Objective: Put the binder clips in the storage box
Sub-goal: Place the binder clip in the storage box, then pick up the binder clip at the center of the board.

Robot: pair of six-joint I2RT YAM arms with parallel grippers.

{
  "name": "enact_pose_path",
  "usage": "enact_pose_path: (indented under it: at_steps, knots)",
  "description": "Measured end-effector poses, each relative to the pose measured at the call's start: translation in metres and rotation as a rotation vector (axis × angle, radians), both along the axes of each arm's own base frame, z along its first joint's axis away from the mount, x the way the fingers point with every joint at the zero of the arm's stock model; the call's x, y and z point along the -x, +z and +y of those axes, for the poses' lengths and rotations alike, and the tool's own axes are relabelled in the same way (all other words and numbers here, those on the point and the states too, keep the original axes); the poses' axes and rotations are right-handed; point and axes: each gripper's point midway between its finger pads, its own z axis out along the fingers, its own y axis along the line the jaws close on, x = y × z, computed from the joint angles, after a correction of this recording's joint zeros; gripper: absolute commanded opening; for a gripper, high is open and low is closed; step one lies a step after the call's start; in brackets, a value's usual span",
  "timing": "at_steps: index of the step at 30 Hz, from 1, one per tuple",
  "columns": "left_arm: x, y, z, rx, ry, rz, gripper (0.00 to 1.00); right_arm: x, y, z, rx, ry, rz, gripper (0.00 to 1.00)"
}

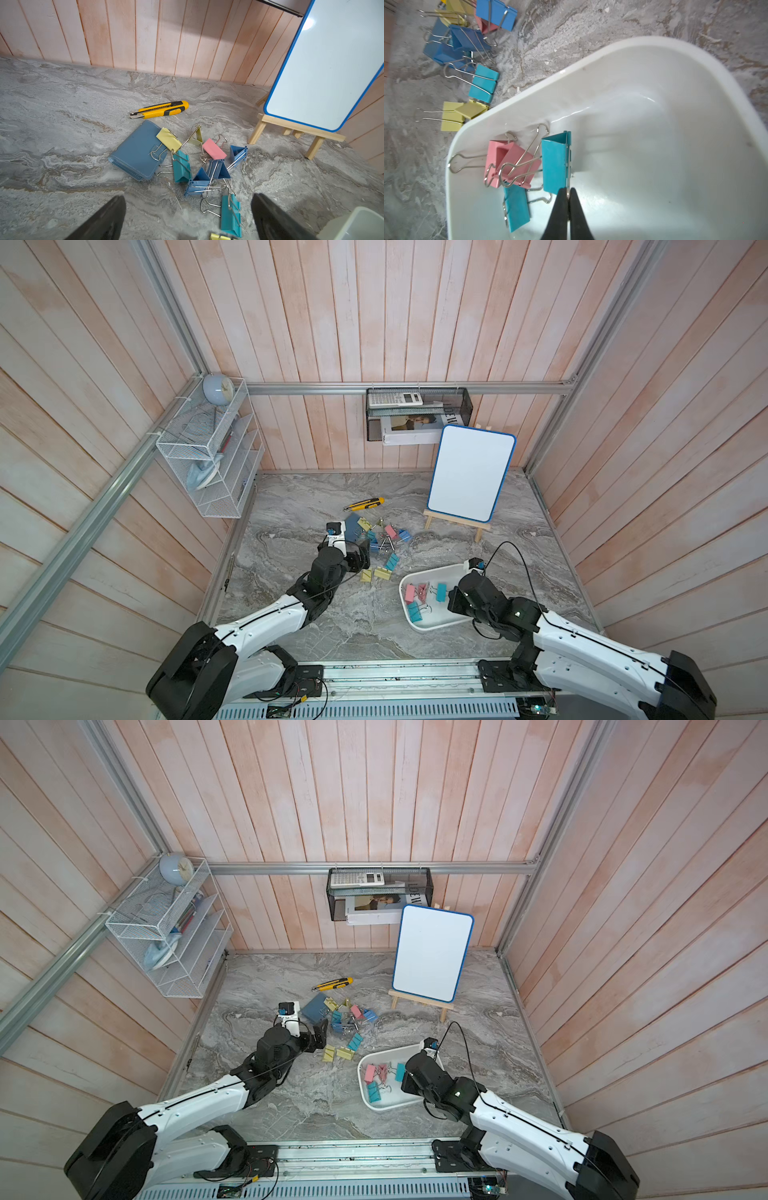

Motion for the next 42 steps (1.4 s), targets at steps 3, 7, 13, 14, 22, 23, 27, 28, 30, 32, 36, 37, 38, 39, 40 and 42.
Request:
enact_pose_path:
  at_steps: [3, 7, 13, 14, 22, 23, 27, 28, 30, 32, 36, 37, 38, 39, 40, 42]
  knots:
    - [0.0, 0.001, 0.0, 0.002, 0.0, -0.002, 1.0, -0.008, 0.003, 0.005, 0.032, -0.006, 0.002, 0.0]
    - [0.0, 0.001, 0.0, 0.001, 0.0, -0.002, 1.0, -0.015, 0.007, 0.008, 0.069, -0.004, 0.0, 0.05]
    - [0.0, 0.001, 0.0, 0.001, 0.0, -0.002, 1.0, -0.014, 0.003, 0.008, 0.091, 0.009, 0.014, 0.25]
    - [0.0, 0.001, 0.0, 0.001, 0.0, -0.002, 1.0, -0.015, 0.004, 0.01, 0.09, 0.013, 0.016, 0.27]
    - [-0.001, 0.001, 0.001, 0.001, 0.002, -0.002, 1.0, -0.029, 0.053, 0.027, 0.008, 0.028, -0.074, 0.31]
    - [-0.001, 0.0, 0.001, 0.001, 0.003, -0.002, 1.0, -0.032, 0.062, 0.028, -0.005, 0.03, -0.098, 0.31]
    - [-0.002, 0.0, 0.004, 0.006, 0.015, 0.003, 1.0, -0.045, 0.093, 0.039, -0.015, 0.059, -0.181, 0.32]
    - [-0.002, 0.0, 0.005, 0.006, 0.017, 0.004, 1.0, -0.049, 0.098, 0.043, -0.01, 0.066, -0.191, 0.32]
    - [-0.003, 0.0, 0.006, 0.008, 0.021, 0.005, 1.0, -0.061, 0.109, 0.058, 0.006, 0.096, -0.211, 0.32]
    - [-0.003, 0.001, 0.007, 0.014, 0.026, 0.004, 1.0, -0.073, 0.116, 0.076, 0.018, 0.129, -0.216, 0.31]
    - [-0.006, 0.003, 0.015, 0.044, 0.057, 0.005, 1.0, -0.098, 0.113, 0.116, 0.056, 0.173, -0.2, 0.31]
    - [-0.007, 0.002, 0.019, 0.056, 0.068, 0.008, 1.0, -0.102, 0.11, 0.124, 0.076, 0.173, -0.196, 0.31]
    - [-0.009, 0.0, 0.024, 0.073, 0.086, 0.015, 1.0, -0.107, 0.106, 0.133, 0.099, 0.171, -0.192, 0.32]
    - [-0.011, -0.002, 0.031, 0.092, 0.105, 0.025, 1.0, -0.11, 0.102, 0.141, 0.122, 0.166, -0.187, 0.33]
    - [-0.013, -0.005, 0.038, 0.113, 0.124, 0.033, 1.0, -0.113, 0.098, 0.147, 0.138, 0.163, -0.18, 0.33]
    - [-0.017, -0.011, 0.053, 0.159, 0.167, 0.051, 1.0, -0.119, 0.088, 0.161, 0.179, 0.149, -0.16, 0.34]
